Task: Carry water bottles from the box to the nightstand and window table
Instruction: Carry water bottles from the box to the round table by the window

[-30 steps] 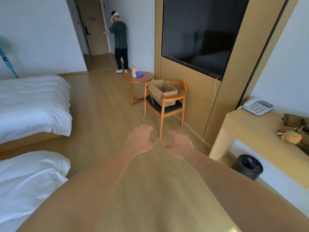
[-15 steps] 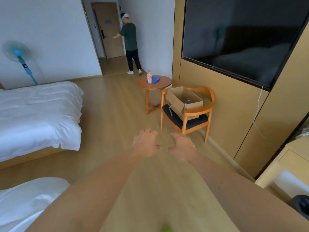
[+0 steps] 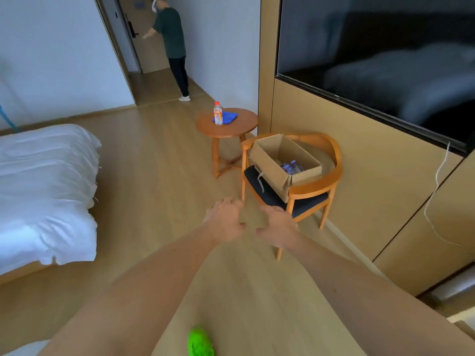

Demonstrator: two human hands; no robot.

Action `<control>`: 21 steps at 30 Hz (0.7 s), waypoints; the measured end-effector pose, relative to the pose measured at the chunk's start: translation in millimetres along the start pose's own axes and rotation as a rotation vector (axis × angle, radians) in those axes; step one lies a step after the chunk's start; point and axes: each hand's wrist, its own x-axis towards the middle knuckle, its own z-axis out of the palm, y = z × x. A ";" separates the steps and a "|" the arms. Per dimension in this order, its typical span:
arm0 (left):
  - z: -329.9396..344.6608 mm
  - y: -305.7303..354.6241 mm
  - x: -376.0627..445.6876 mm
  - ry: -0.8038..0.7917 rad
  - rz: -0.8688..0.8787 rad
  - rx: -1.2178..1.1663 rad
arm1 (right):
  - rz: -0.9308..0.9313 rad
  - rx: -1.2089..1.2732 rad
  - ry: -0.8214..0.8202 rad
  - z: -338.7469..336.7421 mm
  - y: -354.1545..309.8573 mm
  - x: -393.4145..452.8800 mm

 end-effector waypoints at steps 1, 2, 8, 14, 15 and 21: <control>-0.7 -7.9 21.3 0.000 0.019 0.001 | 0.017 0.000 0.007 -1.3 -1.4 20.2; -1.3 -16.7 43.2 0.001 0.038 -0.002 | 0.032 0.000 0.013 -2.2 -3.2 40.8; -10.1 -75.6 176.6 -0.008 0.100 -0.041 | 0.121 0.009 0.046 -7.5 -21.2 164.4; -29.2 -117.9 293.8 -0.094 0.167 -0.055 | 0.244 0.066 0.066 -24.8 -33.3 261.4; -30.7 -122.2 310.7 -0.101 0.176 -0.058 | 0.259 0.078 0.067 -27.6 -32.4 274.2; -19.2 -124.7 410.5 -0.174 0.273 -0.084 | 0.381 0.117 0.060 -36.6 -11.2 355.3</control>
